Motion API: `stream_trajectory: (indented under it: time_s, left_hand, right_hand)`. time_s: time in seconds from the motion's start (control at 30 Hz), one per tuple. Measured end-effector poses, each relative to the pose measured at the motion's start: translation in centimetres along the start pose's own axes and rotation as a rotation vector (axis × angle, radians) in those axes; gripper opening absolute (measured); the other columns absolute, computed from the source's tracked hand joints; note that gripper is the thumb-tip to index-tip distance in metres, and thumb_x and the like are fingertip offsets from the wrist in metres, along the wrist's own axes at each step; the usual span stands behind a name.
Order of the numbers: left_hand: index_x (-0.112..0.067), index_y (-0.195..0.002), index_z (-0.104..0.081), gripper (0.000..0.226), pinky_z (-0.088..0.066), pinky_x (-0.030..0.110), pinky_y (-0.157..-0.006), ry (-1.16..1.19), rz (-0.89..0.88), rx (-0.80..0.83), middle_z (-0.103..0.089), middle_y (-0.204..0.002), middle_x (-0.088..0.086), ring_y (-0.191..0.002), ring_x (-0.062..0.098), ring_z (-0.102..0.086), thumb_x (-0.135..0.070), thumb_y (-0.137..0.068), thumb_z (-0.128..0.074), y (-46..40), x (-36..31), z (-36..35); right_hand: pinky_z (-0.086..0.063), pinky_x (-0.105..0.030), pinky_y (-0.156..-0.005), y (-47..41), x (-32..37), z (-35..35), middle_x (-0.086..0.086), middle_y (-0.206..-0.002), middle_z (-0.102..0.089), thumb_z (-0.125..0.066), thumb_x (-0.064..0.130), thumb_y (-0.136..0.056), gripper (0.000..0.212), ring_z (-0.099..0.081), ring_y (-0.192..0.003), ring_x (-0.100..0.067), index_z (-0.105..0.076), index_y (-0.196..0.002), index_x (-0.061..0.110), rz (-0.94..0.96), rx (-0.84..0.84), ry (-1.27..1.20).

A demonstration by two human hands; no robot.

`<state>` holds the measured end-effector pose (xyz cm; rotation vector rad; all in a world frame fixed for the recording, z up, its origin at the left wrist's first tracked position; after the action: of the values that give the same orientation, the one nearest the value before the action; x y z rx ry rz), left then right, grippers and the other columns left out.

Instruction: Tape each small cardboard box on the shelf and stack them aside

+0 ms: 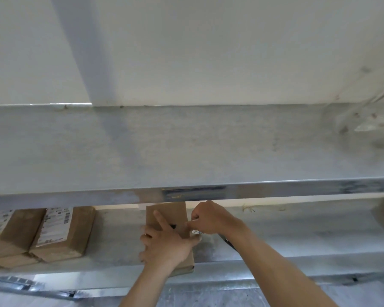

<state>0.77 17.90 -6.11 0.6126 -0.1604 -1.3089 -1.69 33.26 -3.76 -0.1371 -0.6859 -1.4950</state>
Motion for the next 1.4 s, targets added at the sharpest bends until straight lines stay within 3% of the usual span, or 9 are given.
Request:
stream_trajectory:
  time_s: [0.07,0.17,0.37,0.57,0.77,0.97,1.17,1.3,1.4]
  left_hand:
    - [-0.024,-0.152,0.029,0.141,-0.036,0.056,-0.103,-0.019,0.037,-0.033,-0.003,-0.155,0.021,-0.137,0.038,-0.021,-0.09,-0.059,-0.054,0.1,-0.1,-0.1]
    - [-0.025,-0.152,0.03,0.137,-0.035,0.054,-0.104,0.024,0.022,-0.042,-0.004,-0.152,0.02,-0.133,0.038,-0.021,-0.086,-0.062,-0.054,0.1,0.0,0.0]
    - [-0.024,-0.152,0.026,0.134,-0.034,0.051,-0.103,0.12,-0.021,-0.053,-0.013,-0.143,0.013,-0.128,0.036,-0.024,-0.084,-0.063,-0.054,0.1,1.1,0.4]
    - [-0.029,-0.155,0.008,0.132,-0.035,0.05,-0.109,0.341,-0.059,0.067,-0.019,-0.136,0.006,-0.131,0.033,-0.025,-0.078,-0.054,-0.061,-1.2,4.0,1.7]
    - [-0.044,-0.151,0.006,0.13,-0.037,0.046,-0.106,0.619,-0.143,0.198,-0.023,-0.135,0.002,-0.131,0.031,-0.029,-0.075,-0.047,-0.066,-1.9,5.9,2.2]
    - [-0.051,-0.14,-0.021,0.104,-0.047,0.051,-0.104,0.932,-0.209,0.324,-0.043,-0.135,0.0,-0.119,0.024,-0.05,-0.057,-0.055,-0.081,-3.5,7.4,1.5]
    - [-0.032,-0.148,-0.032,0.107,-0.054,0.043,-0.094,1.233,-0.236,0.491,-0.06,-0.133,0.006,-0.118,0.027,-0.062,-0.037,-0.054,-0.085,-4.8,8.5,1.0]
    - [-0.047,-0.142,-0.036,0.074,-0.057,0.034,-0.084,1.099,-0.328,0.495,-0.065,-0.129,-0.004,-0.111,0.017,-0.069,-0.044,-0.081,-0.078,-4.5,9.8,2.7]
    - [-0.048,-0.139,-0.04,0.048,-0.06,0.035,-0.085,0.804,-0.437,0.297,-0.064,-0.125,-0.013,-0.103,0.007,-0.07,-0.046,-0.096,-0.063,-4.6,10.0,4.7]
  right_hand:
    - [-0.031,-0.029,-0.051,0.1,0.2,0.2,0.002,-0.054,-0.047,-0.062,0.036,-0.086,0.045,-0.046,-0.055,-0.016,-0.046,-0.049,0.016,0.013,0.023,0.019]
    - [-0.037,-0.024,-0.051,0.4,-0.4,0.8,0.005,-0.058,-0.056,-0.063,0.037,-0.091,0.042,-0.051,-0.055,-0.011,-0.057,-0.056,0.015,0.002,0.078,-0.062]
    - [-0.05,-0.019,-0.058,0.9,-3.1,0.3,0.0,-0.064,-0.07,-0.065,0.061,-0.087,0.054,-0.055,-0.046,-0.006,-0.072,-0.073,0.01,-0.075,0.082,-0.119]
    - [-0.057,-0.025,-0.064,0.5,-4.2,0.2,-0.003,-0.064,-0.072,-0.069,0.063,-0.083,0.055,-0.06,-0.047,-0.009,-0.072,-0.073,0.01,-0.079,0.106,-0.19]
    - [-0.052,-0.016,-0.059,-0.4,-2.8,-0.1,-0.002,-0.068,-0.074,-0.066,0.062,-0.085,0.054,-0.066,-0.054,-0.01,-0.075,-0.079,0.009,-0.028,0.103,-0.136]
    - [-0.055,-0.028,-0.065,-1.6,-0.9,-0.5,-0.002,-0.061,-0.071,-0.069,0.063,-0.082,0.052,-0.06,-0.048,-0.009,-0.072,-0.068,0.014,-0.043,0.119,-0.131]
    - [-0.06,-0.037,-0.075,-2.7,1.5,-1.4,-0.002,-0.055,-0.068,-0.072,0.061,-0.081,0.052,-0.057,-0.044,-0.008,-0.069,-0.061,0.014,-0.075,0.132,-0.111]
    - [-0.059,-0.039,-0.07,-3.3,2.8,-1.7,-0.007,-0.061,-0.069,-0.073,0.06,-0.081,0.057,-0.057,-0.047,-0.01,-0.069,-0.065,0.006,-0.065,0.095,-0.08]
    - [-0.055,-0.031,-0.062,-3.6,3.8,-2.3,-0.001,-0.056,-0.067,-0.071,0.059,-0.083,0.056,-0.058,-0.047,-0.009,-0.067,-0.063,0.007,-0.063,0.09,-0.067]
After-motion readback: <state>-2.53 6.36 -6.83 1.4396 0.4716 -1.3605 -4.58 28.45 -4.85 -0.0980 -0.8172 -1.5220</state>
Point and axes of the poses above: each hand's wrist, its own y-axis away from the middle knuckle, its own z-axis out of the back of the hand, x = y × z, the point moved 7 cm from there along -y, towards the middle knuckle
